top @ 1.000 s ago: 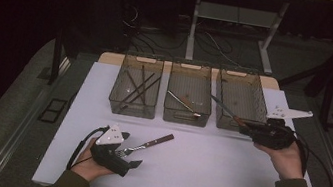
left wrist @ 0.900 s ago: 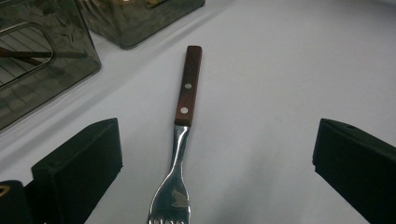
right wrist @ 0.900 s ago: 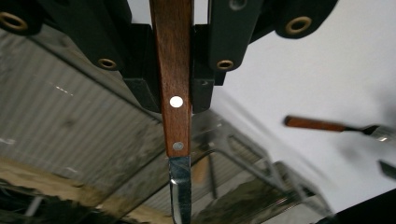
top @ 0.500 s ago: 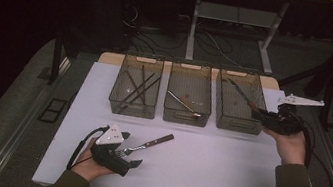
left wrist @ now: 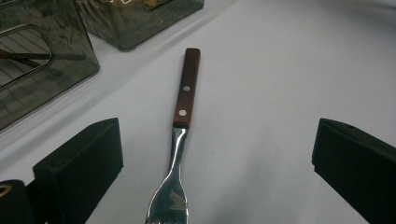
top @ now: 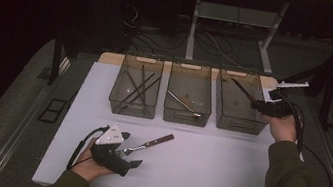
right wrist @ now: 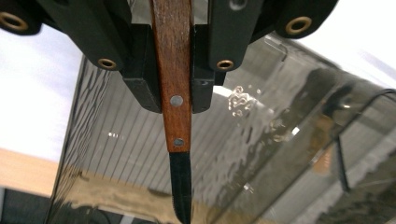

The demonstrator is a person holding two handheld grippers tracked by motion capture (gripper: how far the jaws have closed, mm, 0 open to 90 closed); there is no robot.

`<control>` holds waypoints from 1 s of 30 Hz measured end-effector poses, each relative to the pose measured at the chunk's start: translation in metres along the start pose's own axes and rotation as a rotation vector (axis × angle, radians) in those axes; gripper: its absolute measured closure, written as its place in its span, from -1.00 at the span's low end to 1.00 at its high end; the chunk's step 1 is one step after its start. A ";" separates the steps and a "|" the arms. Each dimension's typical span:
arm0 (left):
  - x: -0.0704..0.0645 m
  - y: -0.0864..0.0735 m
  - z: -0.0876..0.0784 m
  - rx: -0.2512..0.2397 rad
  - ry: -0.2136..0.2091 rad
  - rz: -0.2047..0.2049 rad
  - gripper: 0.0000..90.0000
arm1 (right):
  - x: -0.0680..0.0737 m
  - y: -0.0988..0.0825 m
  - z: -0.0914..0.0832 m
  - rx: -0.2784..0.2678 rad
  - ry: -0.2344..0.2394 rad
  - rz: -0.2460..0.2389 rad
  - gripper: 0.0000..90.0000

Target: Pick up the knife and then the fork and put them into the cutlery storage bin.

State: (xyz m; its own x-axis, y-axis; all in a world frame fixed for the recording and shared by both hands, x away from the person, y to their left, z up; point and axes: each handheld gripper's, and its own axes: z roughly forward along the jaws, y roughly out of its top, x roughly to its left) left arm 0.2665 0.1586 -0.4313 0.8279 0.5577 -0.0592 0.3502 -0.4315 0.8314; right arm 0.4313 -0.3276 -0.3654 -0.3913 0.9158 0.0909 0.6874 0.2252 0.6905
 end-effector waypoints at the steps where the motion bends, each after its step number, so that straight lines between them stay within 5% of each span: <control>1: 0.000 0.000 0.000 0.000 -0.001 0.000 -0.98 | -0.001 0.000 0.004 0.012 -0.007 0.008 0.66; 7: 0.000 0.000 0.000 -0.006 -0.002 -0.004 -0.98 | -0.002 -0.002 0.023 0.084 -0.035 -0.002 0.66; 17: 0.000 0.000 0.000 -0.007 -0.006 -0.008 -0.98 | 0.002 -0.003 0.040 0.125 -0.033 -0.014 0.65; 24: 0.000 0.000 0.000 -0.012 -0.005 -0.013 -0.98 | -0.002 -0.002 0.032 0.045 -0.041 0.010 0.26; 30: -0.001 0.000 0.000 -0.014 -0.003 -0.013 -0.98 | 0.001 -0.004 0.011 -0.045 0.019 0.021 -0.02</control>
State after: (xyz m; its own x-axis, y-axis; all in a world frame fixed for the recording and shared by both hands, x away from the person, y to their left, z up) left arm 0.2659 0.1580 -0.4312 0.8246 0.5612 -0.0712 0.3543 -0.4143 0.8383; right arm 0.4350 -0.3242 -0.3765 -0.3889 0.9136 0.1186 0.6673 0.1906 0.7199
